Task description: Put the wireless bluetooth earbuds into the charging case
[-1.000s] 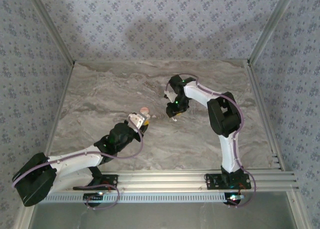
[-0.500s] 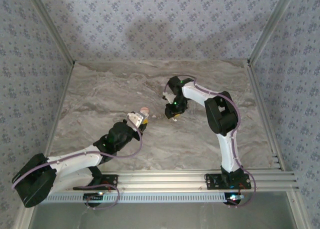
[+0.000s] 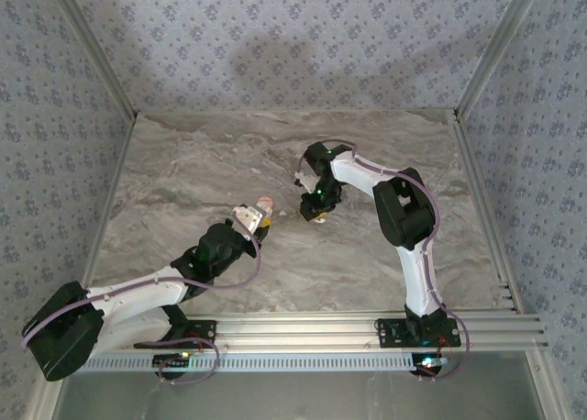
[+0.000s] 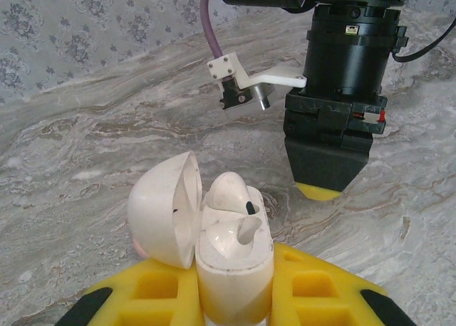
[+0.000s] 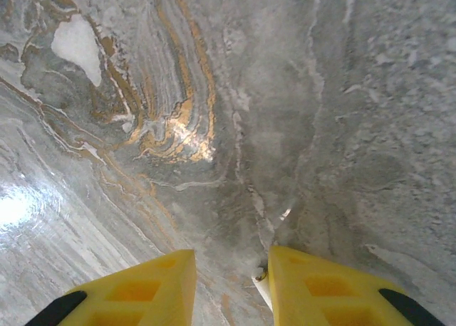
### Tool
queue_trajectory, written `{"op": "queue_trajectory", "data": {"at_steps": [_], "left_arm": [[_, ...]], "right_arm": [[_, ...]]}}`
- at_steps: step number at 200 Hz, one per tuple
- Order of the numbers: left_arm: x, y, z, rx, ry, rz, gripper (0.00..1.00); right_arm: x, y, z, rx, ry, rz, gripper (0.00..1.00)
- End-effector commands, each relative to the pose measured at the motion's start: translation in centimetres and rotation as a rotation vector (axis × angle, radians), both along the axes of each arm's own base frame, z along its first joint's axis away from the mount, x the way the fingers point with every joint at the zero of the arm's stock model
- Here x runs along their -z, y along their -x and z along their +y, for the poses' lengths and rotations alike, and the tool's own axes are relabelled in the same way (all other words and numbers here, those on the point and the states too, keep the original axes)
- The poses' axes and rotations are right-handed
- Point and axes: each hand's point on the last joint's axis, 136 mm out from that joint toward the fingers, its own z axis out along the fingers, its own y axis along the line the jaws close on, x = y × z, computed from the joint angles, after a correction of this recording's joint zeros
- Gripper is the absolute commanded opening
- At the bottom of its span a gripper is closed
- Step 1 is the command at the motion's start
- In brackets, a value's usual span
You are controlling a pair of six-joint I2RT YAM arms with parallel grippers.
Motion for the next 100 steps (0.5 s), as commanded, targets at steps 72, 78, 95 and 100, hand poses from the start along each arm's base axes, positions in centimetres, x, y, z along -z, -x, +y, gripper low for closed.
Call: {"op": "queue_trajectory", "data": {"at_steps": [72, 78, 95, 100], "left_arm": [[-0.6, 0.3, 0.5, -0.001, 0.022, -0.010, 0.11], [-0.6, 0.3, 0.5, -0.001, 0.022, -0.009, 0.11], [-0.6, 0.3, 0.6, -0.002, 0.023, -0.010, 0.11], [-0.6, 0.4, 0.6, -0.002, 0.020, -0.010, 0.11]], "right_arm": [[-0.7, 2.7, 0.0, -0.061, 0.034, 0.056, 0.31], [-0.7, 2.8, 0.0, -0.063, 0.040, 0.057, 0.31], [-0.7, 3.2, -0.2, -0.069, 0.054, 0.061, 0.31], [-0.7, 3.4, -0.3, -0.070, 0.059, 0.063, 0.31]]}}
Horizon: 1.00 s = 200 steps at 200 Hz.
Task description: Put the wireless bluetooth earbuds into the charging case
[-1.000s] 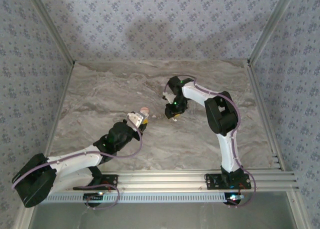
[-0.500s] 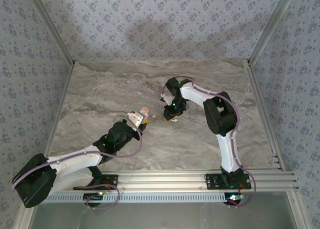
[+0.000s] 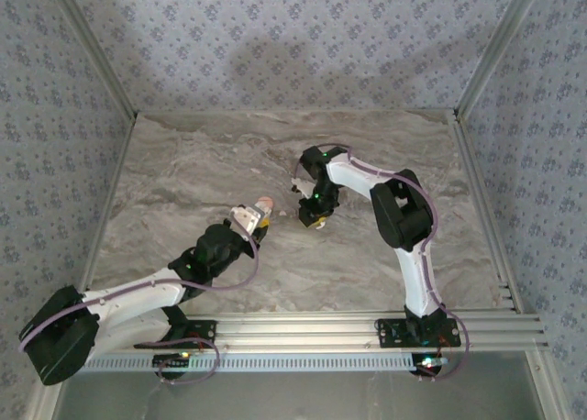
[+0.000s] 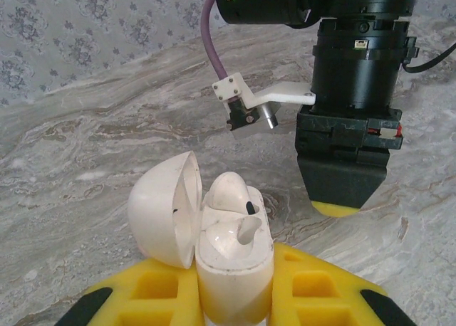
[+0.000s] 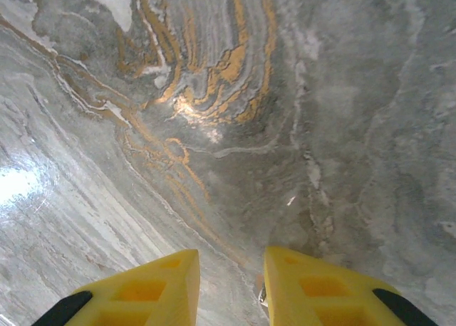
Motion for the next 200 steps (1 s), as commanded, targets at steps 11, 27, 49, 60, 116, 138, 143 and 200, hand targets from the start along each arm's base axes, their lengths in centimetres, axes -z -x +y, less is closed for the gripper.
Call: {"op": "queue_trajectory", "data": {"at_steps": [11, 27, 49, 60, 116, 138, 143, 200], "left_arm": [[-0.3, 0.1, 0.3, -0.002, 0.016, -0.007, 0.11], [-0.3, 0.1, 0.3, -0.001, 0.017, -0.006, 0.11], [-0.3, 0.1, 0.3, 0.000, 0.016, -0.006, 0.11], [-0.3, 0.1, 0.3, 0.000, 0.016, -0.007, 0.11], [-0.4, 0.1, 0.2, 0.001, 0.019, -0.008, 0.11], [-0.4, 0.1, 0.2, 0.005, 0.019, -0.007, 0.11], [-0.4, 0.1, 0.2, 0.004, 0.019, -0.007, 0.11], [-0.5, 0.2, 0.2, 0.006, 0.020, -0.012, 0.11]], "right_arm": [[-0.8, 1.6, -0.7, -0.026, 0.039, 0.021, 0.30], [-1.0, 1.8, -0.9, -0.028, 0.049, 0.020, 0.30], [-1.8, 1.9, -0.9, -0.023, 0.051, 0.001, 0.30], [-2.6, 1.9, -0.9, -0.013, 0.045, -0.011, 0.30], [-4.6, 2.1, -2.7, 0.118, 0.057, -0.041, 0.35], [-4.1, 2.0, -3.8, 0.178, 0.064, -0.036, 0.37], [-3.9, 2.0, -4.0, 0.192, 0.059, -0.034, 0.38], [-2.2, 1.0, -4.7, 0.282, 0.005, -0.002, 0.42]]}}
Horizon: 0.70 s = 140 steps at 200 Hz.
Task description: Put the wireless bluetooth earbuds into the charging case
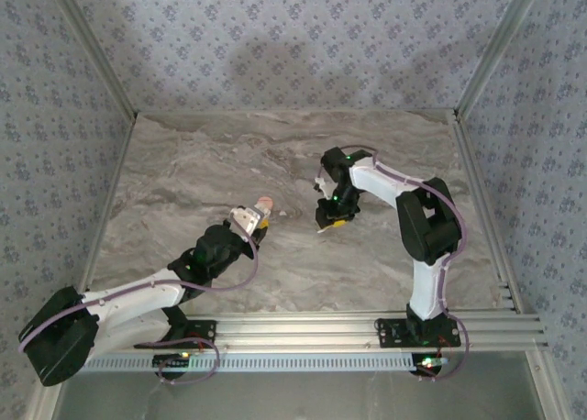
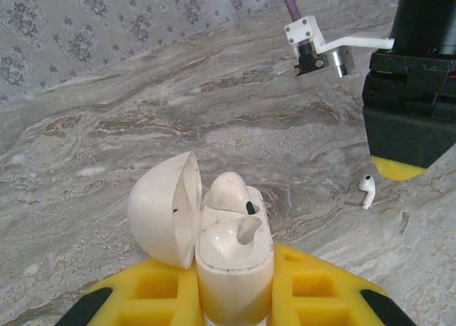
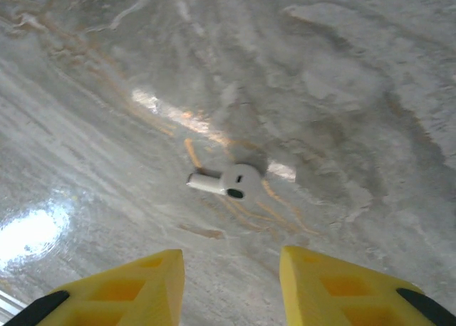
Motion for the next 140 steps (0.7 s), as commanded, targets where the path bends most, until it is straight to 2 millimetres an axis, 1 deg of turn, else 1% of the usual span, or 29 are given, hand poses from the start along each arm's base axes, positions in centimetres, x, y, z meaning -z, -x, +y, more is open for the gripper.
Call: {"op": "queue_trajectory", "data": {"at_steps": [1, 38, 82, 122, 140], "left_arm": [[-0.8, 0.1, 0.1, 0.007, 0.025, -0.016, 0.11], [-0.8, 0.1, 0.1, 0.007, 0.022, -0.016, 0.11], [-0.8, 0.0, 0.1, 0.004, 0.021, -0.016, 0.11], [-0.9, 0.0, 0.1, 0.004, 0.020, -0.019, 0.11], [-0.9, 0.0, 0.2, 0.004, 0.019, -0.019, 0.11]], "right_arm": [[0.1, -0.6, 0.5, 0.041, -0.044, -0.005, 0.42], [1.0, -0.8, 0.8, 0.044, -0.051, 0.011, 0.42], [1.2, -1.4, 1.4, 0.040, -0.067, 0.013, 0.42], [1.6, -1.5, 1.7, 0.037, -0.072, 0.025, 0.42], [1.5, -1.6, 2.0, 0.036, -0.082, 0.020, 0.42]]}}
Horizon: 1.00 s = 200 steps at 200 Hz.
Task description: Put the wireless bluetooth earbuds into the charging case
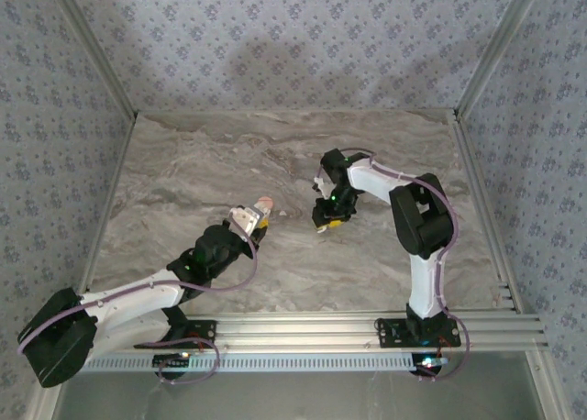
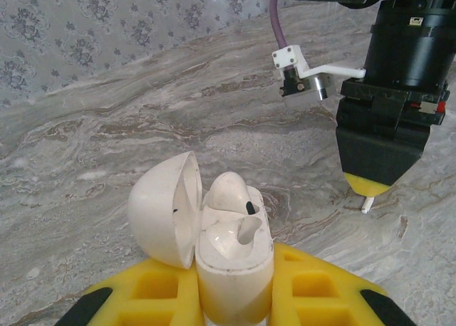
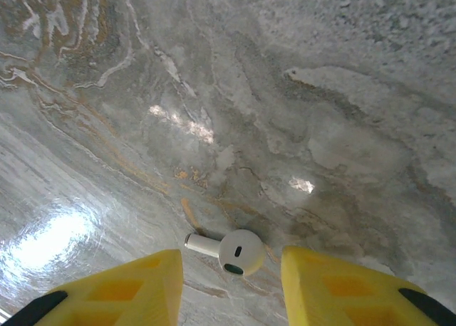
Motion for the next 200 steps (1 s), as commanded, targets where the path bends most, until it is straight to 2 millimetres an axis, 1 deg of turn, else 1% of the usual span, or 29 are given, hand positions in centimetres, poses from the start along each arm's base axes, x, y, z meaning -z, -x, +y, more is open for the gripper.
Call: {"op": "queue_trajectory", "data": {"at_steps": [1, 56, 98, 157, 179, 200], "left_arm": [[-0.5, 0.0, 0.1, 0.006, 0.011, -0.011, 0.11], [-0.7, -0.1, 0.1, 0.004, 0.010, -0.017, 0.11], [-0.7, -0.2, 0.1, 0.004, 0.008, -0.017, 0.11], [-0.7, -0.1, 0.1, 0.005, 0.008, -0.015, 0.11], [-0.7, -0.1, 0.1, 0.006, 0.011, -0.015, 0.11], [-0.7, -0.1, 0.1, 0.006, 0.010, -0.016, 0.11]], "right_arm": [[-0.5, -0.6, 0.9, 0.008, -0.029, -0.001, 0.42], [-1.0, -1.1, 2.1, -0.002, -0.069, -0.009, 0.41], [-1.2, -0.8, 2.7, -0.013, -0.086, -0.001, 0.41], [-2.1, -0.7, 1.0, 0.023, -0.040, -0.025, 0.42], [-2.0, -0.4, 0.3, 0.038, -0.025, -0.024, 0.43], [-1.7, 0.0, 0.2, 0.042, -0.021, -0.015, 0.43]]}}
